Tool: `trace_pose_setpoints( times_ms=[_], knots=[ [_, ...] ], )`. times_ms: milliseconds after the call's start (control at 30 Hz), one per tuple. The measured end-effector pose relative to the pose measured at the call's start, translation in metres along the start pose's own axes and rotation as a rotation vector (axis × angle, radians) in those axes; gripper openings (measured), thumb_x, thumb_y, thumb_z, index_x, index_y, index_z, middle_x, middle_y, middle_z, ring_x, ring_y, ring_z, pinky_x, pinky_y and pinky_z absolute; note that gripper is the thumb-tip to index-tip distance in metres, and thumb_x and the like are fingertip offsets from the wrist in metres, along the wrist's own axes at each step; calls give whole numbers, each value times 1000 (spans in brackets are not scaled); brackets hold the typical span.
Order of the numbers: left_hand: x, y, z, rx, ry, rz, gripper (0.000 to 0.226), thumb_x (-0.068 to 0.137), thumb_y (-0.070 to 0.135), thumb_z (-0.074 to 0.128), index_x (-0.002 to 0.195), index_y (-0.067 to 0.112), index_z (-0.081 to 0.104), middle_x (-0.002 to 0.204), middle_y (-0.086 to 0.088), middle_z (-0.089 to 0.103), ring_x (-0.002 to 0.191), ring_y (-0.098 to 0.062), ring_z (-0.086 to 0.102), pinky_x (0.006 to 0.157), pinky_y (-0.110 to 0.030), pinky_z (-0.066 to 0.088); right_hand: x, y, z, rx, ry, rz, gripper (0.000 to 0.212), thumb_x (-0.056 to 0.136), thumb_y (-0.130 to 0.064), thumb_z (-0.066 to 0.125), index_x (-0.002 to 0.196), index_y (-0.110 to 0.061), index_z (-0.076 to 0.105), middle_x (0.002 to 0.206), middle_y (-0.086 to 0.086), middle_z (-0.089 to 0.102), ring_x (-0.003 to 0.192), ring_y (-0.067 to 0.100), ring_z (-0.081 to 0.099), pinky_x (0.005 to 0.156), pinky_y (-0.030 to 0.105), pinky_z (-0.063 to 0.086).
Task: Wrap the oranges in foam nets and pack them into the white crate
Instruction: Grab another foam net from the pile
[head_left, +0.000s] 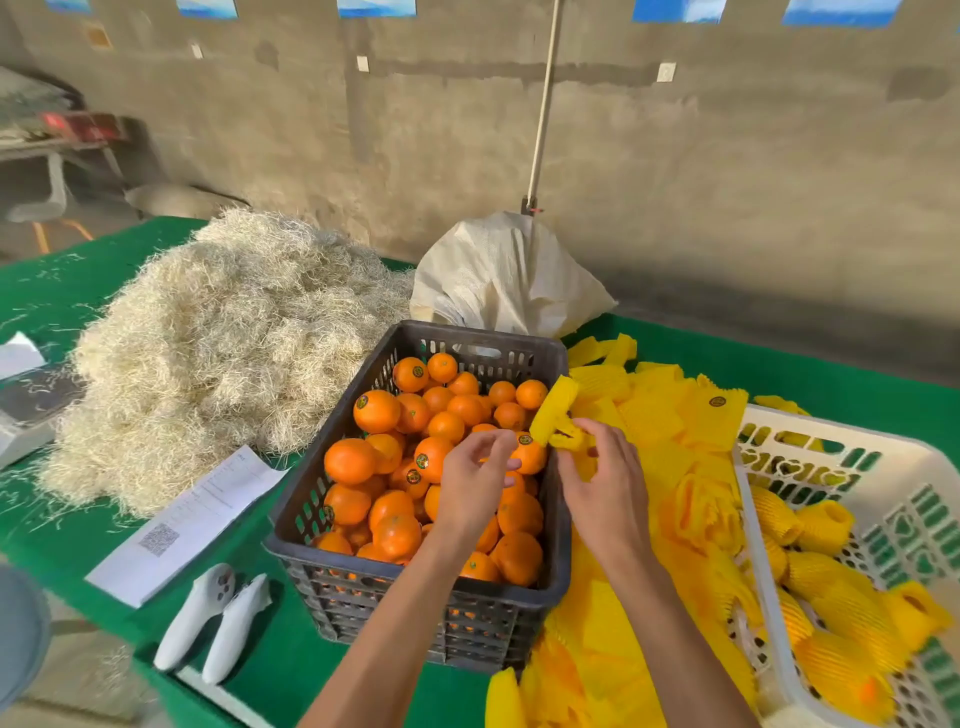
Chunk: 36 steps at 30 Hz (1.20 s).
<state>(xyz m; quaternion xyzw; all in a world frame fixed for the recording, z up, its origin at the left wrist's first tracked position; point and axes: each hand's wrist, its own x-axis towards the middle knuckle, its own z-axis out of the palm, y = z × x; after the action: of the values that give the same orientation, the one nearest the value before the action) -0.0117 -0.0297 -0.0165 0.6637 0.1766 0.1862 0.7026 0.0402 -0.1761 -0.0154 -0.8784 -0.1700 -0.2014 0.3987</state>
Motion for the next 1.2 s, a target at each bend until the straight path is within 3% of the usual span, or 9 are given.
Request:
trace_pose_setpoints(
  times_ms=[167, 400, 500, 600, 767, 900, 1000, 1067, 1200],
  knots=[
    [4, 3, -4, -100, -104, -71, 36, 92, 52, 72, 112, 22, 78, 104, 7, 78, 101, -8, 73, 77, -29, 63, 3, -22, 6, 177, -194, -127, 43, 96, -24, 66, 137, -30, 55, 138, -16, 52, 126, -4, 46, 97, 4, 38],
    [8, -8, -26, -73, -77, 106, 15, 101, 30, 68, 103, 25, 82, 100, 1, 79, 100, -19, 75, 79, -35, 65, -1, -28, 28, 382, -297, 48, 44, 95, -46, 65, 133, -25, 65, 134, -10, 64, 120, 5, 61, 95, 25, 56],
    [11, -14, -34, -8, -8, 96, 19, 102, 18, 63, 95, 22, 80, 93, 0, 78, 92, -21, 76, 72, -33, 64, 2, -25, 36, 208, -238, 102, 31, 99, -31, 63, 129, -23, 67, 121, -3, 72, 107, 12, 67, 86, 29, 57],
    [27, -18, -50, 215, 112, 93, 8, 99, 22, 67, 97, 18, 74, 93, 2, 75, 89, -23, 73, 76, -40, 63, 4, -21, 38, 164, -162, 175, 27, 99, -21, 63, 125, -21, 68, 118, 0, 72, 103, 15, 65, 83, 28, 55],
    [58, -25, -67, 620, 115, 41, 45, 99, 27, 67, 141, 15, 57, 144, -8, 56, 136, -29, 46, 112, -44, 37, 13, -15, 37, 21, -248, 149, 28, 100, -29, 61, 125, -17, 67, 117, 2, 69, 107, 21, 64, 85, 37, 55],
    [78, -36, -70, 896, -13, -111, 70, 89, 20, 77, 150, 7, 43, 146, -18, 51, 134, -36, 47, 107, -44, 45, 20, -11, 35, -18, -290, 108, 22, 101, -27, 61, 118, -15, 68, 105, 2, 67, 92, 15, 61, 73, 25, 45],
    [83, -29, -67, 1046, -66, -135, 54, 84, 26, 83, 127, 6, 58, 130, -19, 57, 116, -35, 57, 97, -45, 54, 23, -11, 38, -69, -268, 104, 19, 100, -26, 62, 112, -13, 68, 99, 2, 64, 89, 15, 59, 70, 22, 41],
    [79, -22, -66, 1007, -10, -119, 56, 80, 34, 87, 120, 6, 59, 128, -19, 55, 114, -35, 56, 95, -49, 55, 24, -11, 40, -102, -258, 102, 19, 100, -25, 62, 113, -12, 68, 101, 3, 63, 89, 14, 57, 71, 22, 41],
    [59, 8, -63, 521, 75, -130, 88, 75, 48, 89, 143, 5, 54, 140, -10, 58, 124, -28, 59, 97, -43, 56, 27, -13, 42, -168, -275, 51, 26, 101, -22, 59, 122, -9, 66, 115, 7, 61, 105, 21, 59, 82, 27, 46]
  ],
)
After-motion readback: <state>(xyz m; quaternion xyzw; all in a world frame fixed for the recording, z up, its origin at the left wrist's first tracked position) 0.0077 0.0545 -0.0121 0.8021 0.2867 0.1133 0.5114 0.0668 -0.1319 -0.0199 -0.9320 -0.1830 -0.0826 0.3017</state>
